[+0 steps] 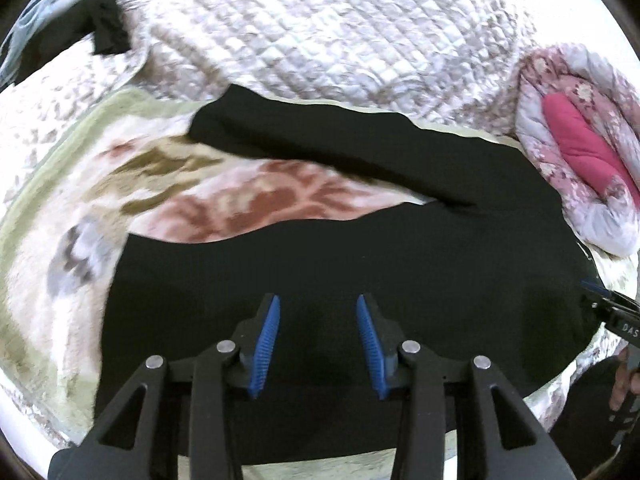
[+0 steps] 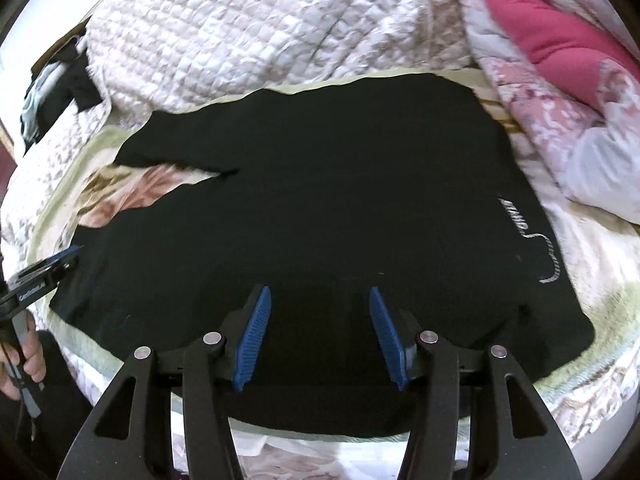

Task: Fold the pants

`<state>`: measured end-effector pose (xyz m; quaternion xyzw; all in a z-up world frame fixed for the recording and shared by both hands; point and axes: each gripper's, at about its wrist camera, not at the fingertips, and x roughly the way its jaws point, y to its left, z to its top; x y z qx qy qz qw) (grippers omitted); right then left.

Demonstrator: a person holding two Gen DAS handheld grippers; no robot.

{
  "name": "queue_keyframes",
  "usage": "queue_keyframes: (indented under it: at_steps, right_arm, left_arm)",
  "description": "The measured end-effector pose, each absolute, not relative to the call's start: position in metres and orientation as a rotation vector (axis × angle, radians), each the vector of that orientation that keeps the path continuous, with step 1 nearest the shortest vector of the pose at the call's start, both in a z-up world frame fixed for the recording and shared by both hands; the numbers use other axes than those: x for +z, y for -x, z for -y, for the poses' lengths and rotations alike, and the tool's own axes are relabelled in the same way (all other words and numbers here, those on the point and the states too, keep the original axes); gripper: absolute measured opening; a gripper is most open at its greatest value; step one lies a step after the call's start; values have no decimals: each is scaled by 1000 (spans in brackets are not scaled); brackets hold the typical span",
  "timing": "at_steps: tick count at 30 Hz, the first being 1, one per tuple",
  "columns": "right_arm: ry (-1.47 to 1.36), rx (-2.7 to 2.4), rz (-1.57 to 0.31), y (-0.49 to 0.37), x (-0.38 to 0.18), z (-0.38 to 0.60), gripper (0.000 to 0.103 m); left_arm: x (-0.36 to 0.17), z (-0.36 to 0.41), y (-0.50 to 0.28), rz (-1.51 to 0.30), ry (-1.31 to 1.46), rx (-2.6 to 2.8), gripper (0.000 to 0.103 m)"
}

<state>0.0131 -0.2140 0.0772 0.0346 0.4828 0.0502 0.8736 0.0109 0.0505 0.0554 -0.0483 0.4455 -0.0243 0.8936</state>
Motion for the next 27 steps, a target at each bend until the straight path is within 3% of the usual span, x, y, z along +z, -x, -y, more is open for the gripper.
queue_keyframes:
  at_steps: [8,12,27]
  right_arm:
    - [-36,172,-1021,-55,79,215,52]
    - [19,204,-1008,-89,87,219,66]
    - [186,249,-1009,-257,78,248,66]
  left_arm:
    - [56,-37,-54,-951,50,-126,43]
    - [61,-43,-88,-940,23,-137,48]
    - [46,-64,-263,-932,-9,-122,64]
